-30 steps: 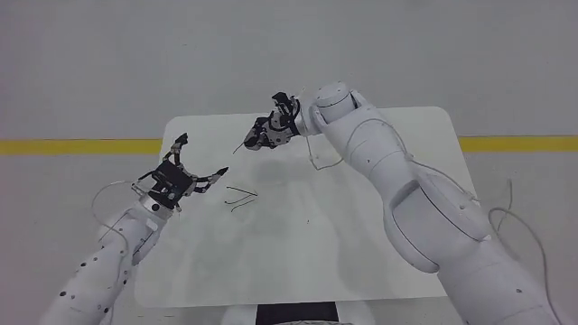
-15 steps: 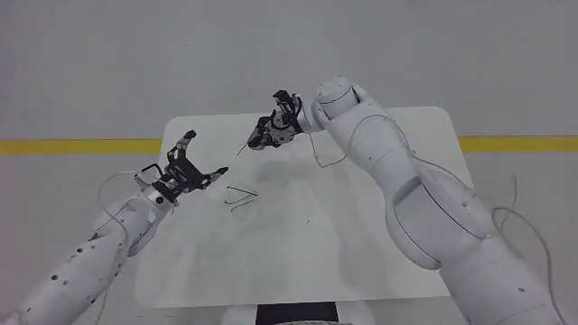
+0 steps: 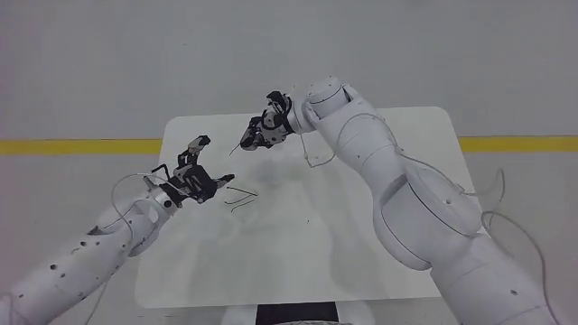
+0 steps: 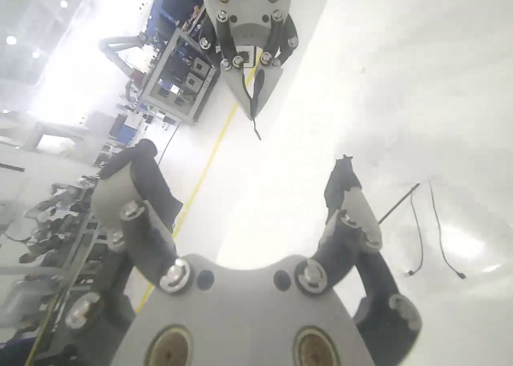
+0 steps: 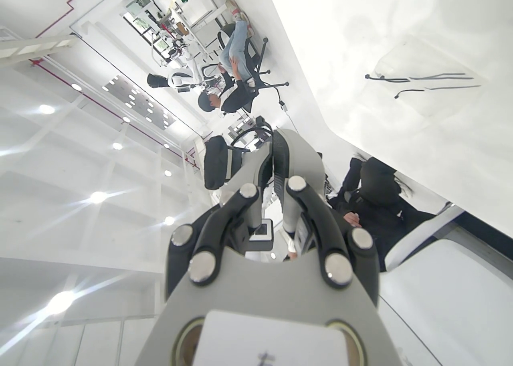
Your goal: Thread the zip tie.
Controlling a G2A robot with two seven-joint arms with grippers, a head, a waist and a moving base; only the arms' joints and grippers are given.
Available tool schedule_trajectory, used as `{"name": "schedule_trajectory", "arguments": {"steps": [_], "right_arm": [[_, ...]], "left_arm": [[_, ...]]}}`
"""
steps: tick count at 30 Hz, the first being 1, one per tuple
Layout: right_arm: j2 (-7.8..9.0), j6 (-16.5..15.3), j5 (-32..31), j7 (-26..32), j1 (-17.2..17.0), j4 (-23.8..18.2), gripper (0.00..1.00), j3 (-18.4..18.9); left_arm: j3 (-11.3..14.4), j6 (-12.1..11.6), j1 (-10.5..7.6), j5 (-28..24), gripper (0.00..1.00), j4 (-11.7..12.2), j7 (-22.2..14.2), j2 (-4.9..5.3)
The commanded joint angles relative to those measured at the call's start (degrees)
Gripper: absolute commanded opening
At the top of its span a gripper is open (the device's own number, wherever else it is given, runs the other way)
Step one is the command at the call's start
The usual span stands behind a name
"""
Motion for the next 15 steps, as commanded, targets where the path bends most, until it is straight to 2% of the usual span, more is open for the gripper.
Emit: {"name": "schedule_trajectory", "arguments": {"steps": [1, 5, 9, 15], "right_arm": [[0.01, 0.0, 0.0, 0.0, 0.0, 0.0, 0.0, 0.0], [0.03, -0.3, -0.5, -1.3, -0.6, -0.6, 0.0, -0.1], [0.54, 0.0, -1.7, -3.4, -1.4, -3.1, 0.0, 0.2], [0.67, 0.0, -2.7, -5.8, -2.0, -3.5, 0.0, 0.4]], "left_arm": [[0.0, 0.0, 0.01, 0.0, 1.0, 0.0, 0.0, 0.0], [0.1, -0.5, -0.11, 0.0, 1.0, 0.1, -0.8, -0.19], [0.8, -1.0, -0.98, 0.0, 1.0, 0.1, -1.7, -0.4], [2.8, -1.2, -2.51, 0.0, 1.0, 0.3, -3.2, -0.45]]}}
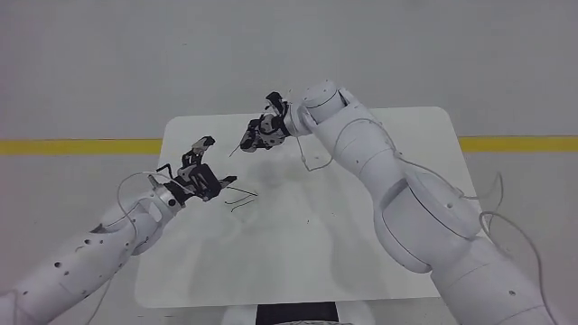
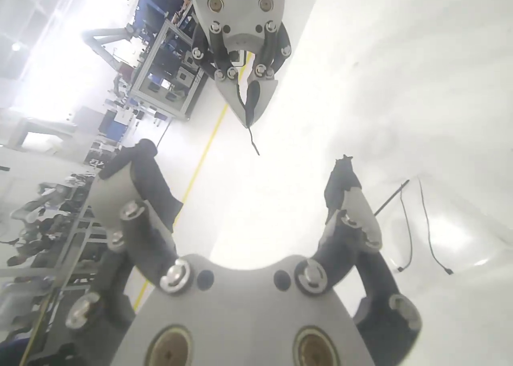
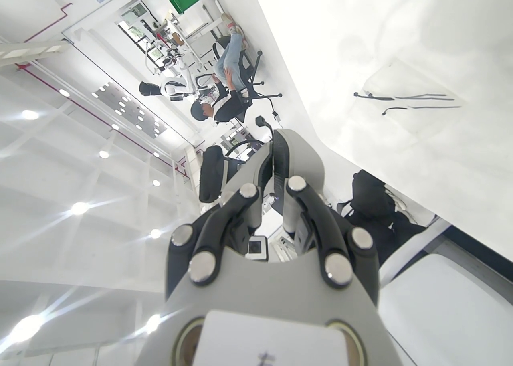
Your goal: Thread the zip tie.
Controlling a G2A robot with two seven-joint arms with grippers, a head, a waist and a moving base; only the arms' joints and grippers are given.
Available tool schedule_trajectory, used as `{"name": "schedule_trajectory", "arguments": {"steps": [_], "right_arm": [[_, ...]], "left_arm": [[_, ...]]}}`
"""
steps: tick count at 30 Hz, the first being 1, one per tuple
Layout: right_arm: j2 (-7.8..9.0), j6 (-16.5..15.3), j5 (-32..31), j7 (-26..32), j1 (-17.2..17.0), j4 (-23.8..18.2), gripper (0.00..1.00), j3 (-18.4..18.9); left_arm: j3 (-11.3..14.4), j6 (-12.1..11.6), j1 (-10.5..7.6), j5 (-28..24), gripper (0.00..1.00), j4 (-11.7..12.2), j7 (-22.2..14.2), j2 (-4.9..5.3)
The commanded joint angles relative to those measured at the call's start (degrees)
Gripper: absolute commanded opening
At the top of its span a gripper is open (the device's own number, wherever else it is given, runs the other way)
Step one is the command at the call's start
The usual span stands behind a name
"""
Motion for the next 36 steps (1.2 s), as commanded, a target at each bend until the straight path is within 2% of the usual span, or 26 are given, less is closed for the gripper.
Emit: {"name": "schedule_trajectory", "arguments": {"steps": [1, 2, 3, 4, 5, 7, 11, 14, 23, 27, 36], "right_arm": [[-0.08, 0.0, -0.1, -0.7, 0.0, 0.3, 0.0, 0.0], [-0.17, 0.0, -0.2, -1.1, 0.0, 0.4, 0.0, 0.0], [-0.24, 0.0, -0.2, -1.3, 0.0, 0.5, 0.0, 0.0], [-0.31, 0.0, -0.2, -1.7, 0.1, 0.8, 0.0, 0.0], [-0.39, 0.0, -0.3, -1.9, 0.1, 0.9, 0.0, 0.0], [-0.61, 0.0, -0.2, -2.5, 0.2, 1.3, 0.0, 0.1], [-0.91, 0.0, 0.5, -3.2, 0.3, 1.3, 0.0, 0.5], [-1.01, 0.0, 0.3, -3.5, 0.2, 1.0, 0.0, 0.6], [-1.27, 0.0, -0.3, -3.7, 0.2, 0.8, 0.0, 0.6], [-1.38, 0.0, -0.6, -3.7, 0.3, 0.9, 0.0, 0.7], [-1.66, 0.0, -1.2, -2.1, 0.3, 0.3, 0.0, 0.7]], "left_arm": [[0.7, 0.1, -0.62, 0.0, 1.0, 0.2, -0.5, 0.13], [1.3, 0.4, -1.09, 0.0, 1.0, 0.3, -1.0, 0.27], [1.7, 0.6, -1.39, 0.0, 0.95, 0.2, -1.2, 0.37], [2.1, 0.9, -1.68, 0.0, 0.69, 0.3, -1.4, 0.48], [2.5, 1.2, -1.98, 0.0, 0.51, 0.4, -1.6, 0.58], [3.5, 1.7, -2.59, 0.0, 0.45, 0.4, -1.9, 0.8], [5.1, 2.3, -3.46, 0.0, 0.4, 0.0, -2.2, 1.09], [5.9, 2.7, -3.96, 0.0, 0.26, -0.2, -2.4, 1.26], [7.5, 3.6, -5.02, 0.0, 0.2, -0.1, -3.2, 1.62], [8.0, 3.8, -5.37, 0.0, 0.24, -0.1, -3.4, 1.67], [8.7, 3.8, -6.11, 0.0, 0.19, 0.4, -3.6, 1.49]]}}
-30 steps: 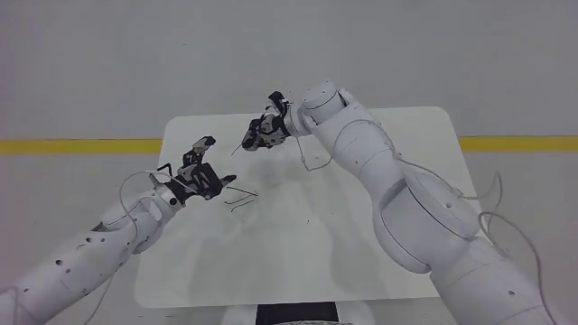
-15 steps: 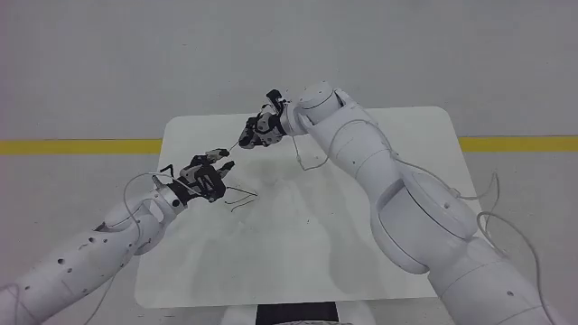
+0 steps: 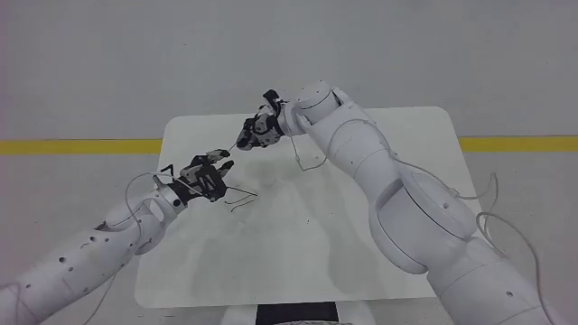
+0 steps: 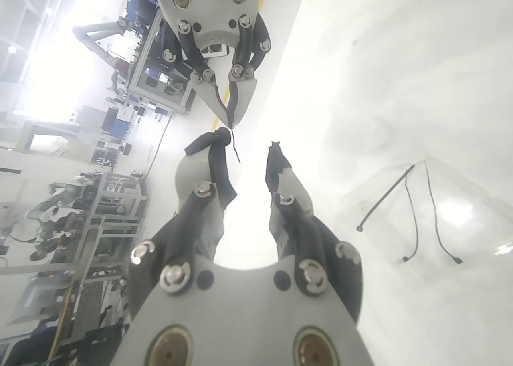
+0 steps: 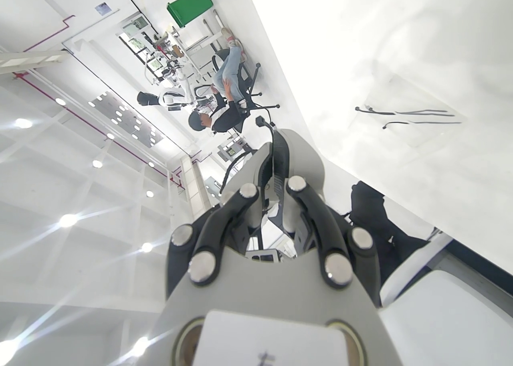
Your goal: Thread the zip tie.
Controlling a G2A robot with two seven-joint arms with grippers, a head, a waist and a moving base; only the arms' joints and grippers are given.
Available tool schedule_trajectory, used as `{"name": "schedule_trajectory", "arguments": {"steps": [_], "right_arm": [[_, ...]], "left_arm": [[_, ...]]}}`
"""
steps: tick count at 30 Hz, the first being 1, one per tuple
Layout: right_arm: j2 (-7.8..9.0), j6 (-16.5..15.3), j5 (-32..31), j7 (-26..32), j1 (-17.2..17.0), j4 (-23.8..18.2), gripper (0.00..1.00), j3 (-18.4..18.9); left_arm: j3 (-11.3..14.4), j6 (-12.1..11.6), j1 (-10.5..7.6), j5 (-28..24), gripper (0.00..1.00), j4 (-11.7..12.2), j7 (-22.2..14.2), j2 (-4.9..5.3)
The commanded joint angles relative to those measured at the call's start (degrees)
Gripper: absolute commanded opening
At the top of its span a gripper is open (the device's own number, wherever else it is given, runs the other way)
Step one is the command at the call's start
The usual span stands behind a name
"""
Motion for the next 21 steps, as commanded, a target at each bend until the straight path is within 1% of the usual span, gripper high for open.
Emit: {"name": "schedule_trajectory", "arguments": {"steps": [1, 2, 5, 7, 11, 14, 17, 21], "right_arm": [[-0.03, 0.0, -0.2, 0.4, 0.0, -0.1, 0.0, 0.0], [-0.06, 0.0, -0.3, 0.6, 0.0, -0.1, 0.0, -0.1], [-0.14, 0.0, -0.6, 1.1, 0.0, -0.2, 0.0, -0.1], [-0.2, 0.0, -0.7, 1.5, -0.1, -0.1, 0.0, -0.2], [-0.34, 0.0, -0.9, 2.3, -0.1, 0.0, 0.0, -0.2], [-0.44, 0.0, -1.0, 2.9, -0.2, -0.1, 0.0, -0.2], [-0.54, 0.0, -1.1, 3.5, -0.3, -0.2, 0.0, -0.2], [-0.67, 0.0, -1.3, 3.9, -0.5, -0.1, 0.0, -0.2]], "left_arm": [[0.0, 0.0, -0.08, 0.0, 0.19, 0.1, 0.0, -0.1], [0.0, -0.1, -0.13, 0.0, 0.17, 0.2, 0.0, -0.15], [0.2, -0.2, -0.32, 0.0, 0.2, 0.4, -0.2, -0.31], [0.2, -0.2, -0.51, 0.0, 0.2, 0.5, -0.2, -0.4], [0.2, -0.1, -0.69, 0.0, 0.16, 0.7, -0.2, -0.5], [0.2, 0.1, -0.73, 0.0, 0.16, 0.9, -0.2, -0.53], [0.2, 0.1, -0.71, 0.0, 0.19, 0.9, -0.1, -0.54], [0.1, 0.1, -0.7, 0.0, 0.16, 0.9, 0.0, -0.56]]}}
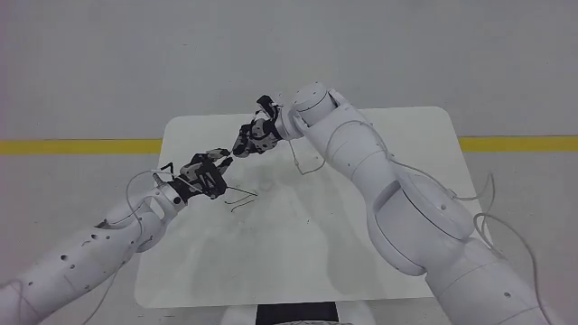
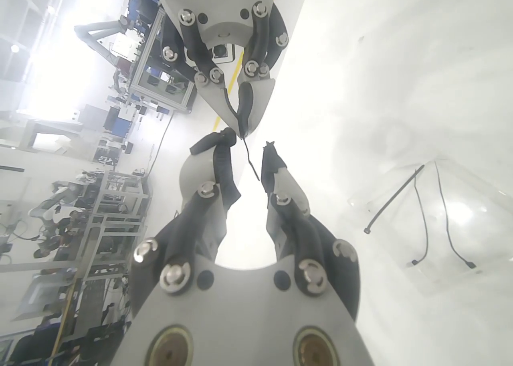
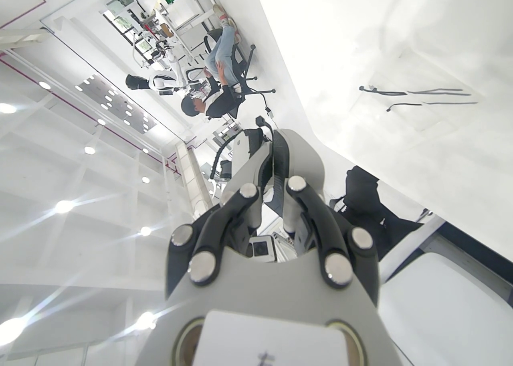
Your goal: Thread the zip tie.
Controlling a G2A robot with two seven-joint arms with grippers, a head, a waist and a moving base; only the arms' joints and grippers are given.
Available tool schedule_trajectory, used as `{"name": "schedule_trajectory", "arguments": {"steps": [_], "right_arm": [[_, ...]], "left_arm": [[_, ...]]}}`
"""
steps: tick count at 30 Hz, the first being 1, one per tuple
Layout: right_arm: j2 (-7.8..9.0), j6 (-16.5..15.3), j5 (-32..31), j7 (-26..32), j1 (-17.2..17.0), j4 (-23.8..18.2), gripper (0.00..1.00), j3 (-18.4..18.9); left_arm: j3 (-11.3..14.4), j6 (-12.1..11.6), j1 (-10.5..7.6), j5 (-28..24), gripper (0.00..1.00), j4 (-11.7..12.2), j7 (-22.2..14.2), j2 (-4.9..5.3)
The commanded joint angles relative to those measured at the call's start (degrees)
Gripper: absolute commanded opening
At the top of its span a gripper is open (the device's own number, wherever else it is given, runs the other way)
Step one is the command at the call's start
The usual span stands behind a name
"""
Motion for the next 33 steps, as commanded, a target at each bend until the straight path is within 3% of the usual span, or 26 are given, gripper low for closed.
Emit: {"name": "schedule_trajectory", "arguments": {"steps": [1, 8, 13, 14, 15, 16, 26, 29, 33], "right_arm": [[-0.07, 0.0, -0.1, 0.1, 0.0, 0.0, 0.0, 0.0], [-0.38, 0.0, -0.3, 0.3, 0.0, 0.5, 0.0, 0.0], [-0.61, 0.0, -0.4, 0.3, 0.0, 1.0, 0.0, 0.1], [-0.64, 0.0, -0.4, 0.3, 0.1, 1.1, 0.13, 0.1], [-0.67, 0.0, -0.4, 0.3, 0.1, 1.3, 0.62, 0.2], [-0.7, 0.0, -0.3, 0.3, 0.1, 1.5, 1.0, 0.3], [-0.24, 0.0, 0.7, 0.2, 0.1, 4.1, 1.0, 1.7], [0.49, -0.4, 0.5, -0.4, 0.2, 3.6, 1.0, 2.3], [1.77, -2.6, 0.4, -1.3, -0.2, 3.3, 1.0, 3.4]], "left_arm": [[0.0, 0.0, 0.0, 0.0, 0.15, 0.0, 0.1, -0.01], [-0.2, -0.1, 0.03, 0.0, 0.0, -0.1, 0.2, 0.0], [-0.2, -0.1, 0.08, 0.0, 0.0, 0.1, 0.0, 0.01], [-0.2, -0.1, 0.1, 0.0, 0.0, 0.1, 0.0, 0.01], [-0.2, 0.0, 0.12, 0.0, 0.0, 0.1, 0.0, 0.0], [-0.2, 0.0, 0.17, 0.0, 0.0, 0.2, 0.0, 0.01], [-3.1, -0.9, 1.93, -1.9, 0.0, 1.4, 1.9, 0.24], [-4.6, -3.3, 2.83, -6.3, 0.0, 1.2, 5.0, 0.42], [-6.9, -10.5, 4.14, -14.9, 0.0, 1.5, 11.0, 0.92]]}}
